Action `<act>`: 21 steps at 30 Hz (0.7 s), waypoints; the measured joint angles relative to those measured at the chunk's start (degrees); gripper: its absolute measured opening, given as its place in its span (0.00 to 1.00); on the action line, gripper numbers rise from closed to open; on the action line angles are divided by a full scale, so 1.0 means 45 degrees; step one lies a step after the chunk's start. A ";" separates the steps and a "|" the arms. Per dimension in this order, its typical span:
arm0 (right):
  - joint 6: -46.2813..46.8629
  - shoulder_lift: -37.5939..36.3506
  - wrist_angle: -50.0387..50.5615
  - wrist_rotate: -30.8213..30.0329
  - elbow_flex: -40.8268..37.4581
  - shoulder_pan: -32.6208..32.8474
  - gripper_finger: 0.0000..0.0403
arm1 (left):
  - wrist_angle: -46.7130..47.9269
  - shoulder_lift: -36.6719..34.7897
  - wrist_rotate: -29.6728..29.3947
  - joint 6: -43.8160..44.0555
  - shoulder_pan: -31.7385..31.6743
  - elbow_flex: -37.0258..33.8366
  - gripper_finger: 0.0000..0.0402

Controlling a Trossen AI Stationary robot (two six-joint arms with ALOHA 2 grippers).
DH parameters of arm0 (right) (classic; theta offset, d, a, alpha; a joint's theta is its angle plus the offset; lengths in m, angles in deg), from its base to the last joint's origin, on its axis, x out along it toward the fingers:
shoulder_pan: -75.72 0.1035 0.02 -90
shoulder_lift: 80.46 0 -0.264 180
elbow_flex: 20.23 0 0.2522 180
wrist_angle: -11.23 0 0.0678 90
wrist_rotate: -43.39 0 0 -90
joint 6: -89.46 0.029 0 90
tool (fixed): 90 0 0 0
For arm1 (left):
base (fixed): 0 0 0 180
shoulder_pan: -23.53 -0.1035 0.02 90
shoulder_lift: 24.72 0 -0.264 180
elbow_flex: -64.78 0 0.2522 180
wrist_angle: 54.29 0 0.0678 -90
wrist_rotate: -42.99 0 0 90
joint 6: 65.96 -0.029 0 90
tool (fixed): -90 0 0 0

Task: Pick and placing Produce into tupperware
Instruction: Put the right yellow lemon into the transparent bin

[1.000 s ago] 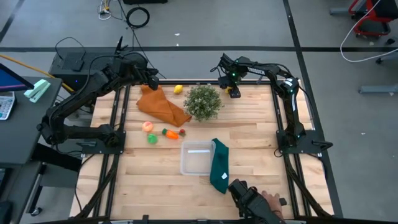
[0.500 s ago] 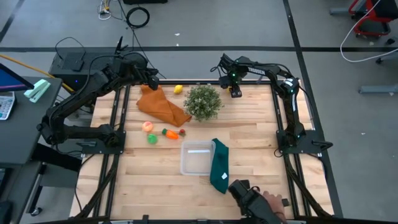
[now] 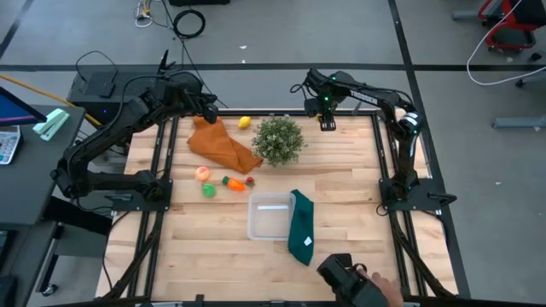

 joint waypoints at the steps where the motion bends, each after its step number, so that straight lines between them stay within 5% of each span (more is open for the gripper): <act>1: 0.0116 -0.0253 0.0041 -0.0006 0.0000 0.0097 0.44 | 0.0000 0.0000 0.0000 0.0000 0.0001 0.0000 0.08; 21: 0.4031 -0.4137 0.2722 -0.0002 0.0005 0.4545 0.44 | -0.0004 0.0000 0.0006 0.0015 0.0005 -0.0004 0.08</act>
